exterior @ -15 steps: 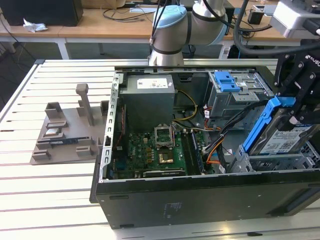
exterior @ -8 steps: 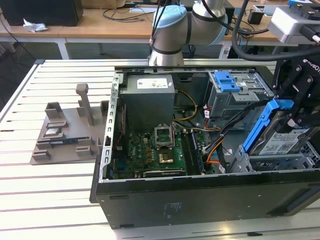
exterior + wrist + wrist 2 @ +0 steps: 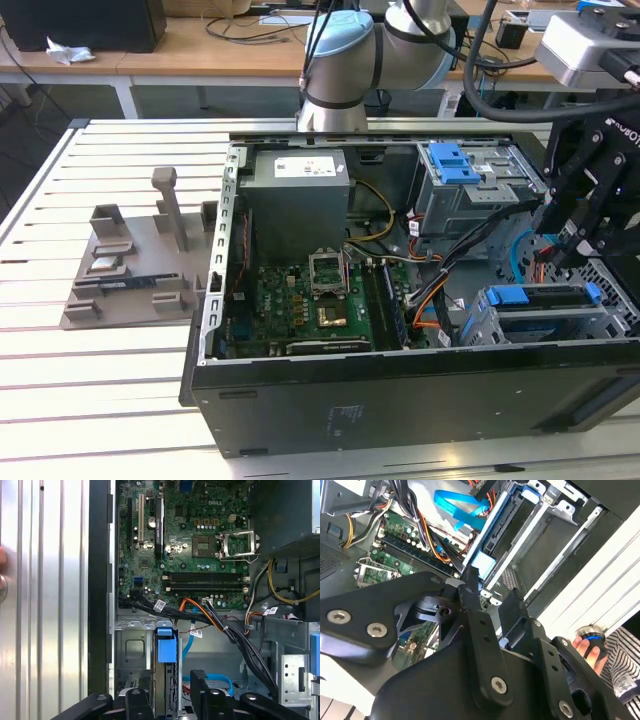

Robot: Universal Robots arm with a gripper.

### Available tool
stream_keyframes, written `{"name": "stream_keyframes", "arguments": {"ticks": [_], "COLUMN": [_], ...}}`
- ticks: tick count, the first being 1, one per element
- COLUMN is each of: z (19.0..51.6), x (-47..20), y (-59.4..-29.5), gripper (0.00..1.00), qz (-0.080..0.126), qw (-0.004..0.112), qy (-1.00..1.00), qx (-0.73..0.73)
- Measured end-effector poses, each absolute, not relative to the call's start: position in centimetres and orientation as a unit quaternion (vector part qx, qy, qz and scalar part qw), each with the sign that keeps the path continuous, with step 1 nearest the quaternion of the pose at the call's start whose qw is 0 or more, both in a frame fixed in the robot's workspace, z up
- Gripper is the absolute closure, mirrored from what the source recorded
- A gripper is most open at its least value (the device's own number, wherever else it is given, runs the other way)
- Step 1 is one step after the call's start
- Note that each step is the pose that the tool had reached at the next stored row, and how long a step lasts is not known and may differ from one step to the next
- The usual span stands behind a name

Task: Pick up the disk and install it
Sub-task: 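Insert the disk into the insertion slot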

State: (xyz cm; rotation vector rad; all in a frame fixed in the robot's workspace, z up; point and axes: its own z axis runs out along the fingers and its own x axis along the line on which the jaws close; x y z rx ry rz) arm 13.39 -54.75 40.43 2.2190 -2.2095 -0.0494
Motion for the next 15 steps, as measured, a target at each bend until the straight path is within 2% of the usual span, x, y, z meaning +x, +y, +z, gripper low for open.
{"name": "stream_keyframes", "arguments": {"ticks": [2,6,7,8,15], "z": [40.42,40.40,40.40,40.40,40.37], "x": [13.39,13.39,13.39,13.39,13.39], "y": [-54.75,-54.75,-54.75,-54.75,-54.75], "gripper": [0.58,0.82,0.82,0.88,0.89], "qz": [-0.016,-0.016,-0.016,-0.016,-0.016], "qw": [0.005,0.005,0.005,0.005,0.005], "qy": [-0.706,-0.706,-0.706,-0.706,-0.706], "qx": [0.708,0.709,0.709,0.709,0.709]}}
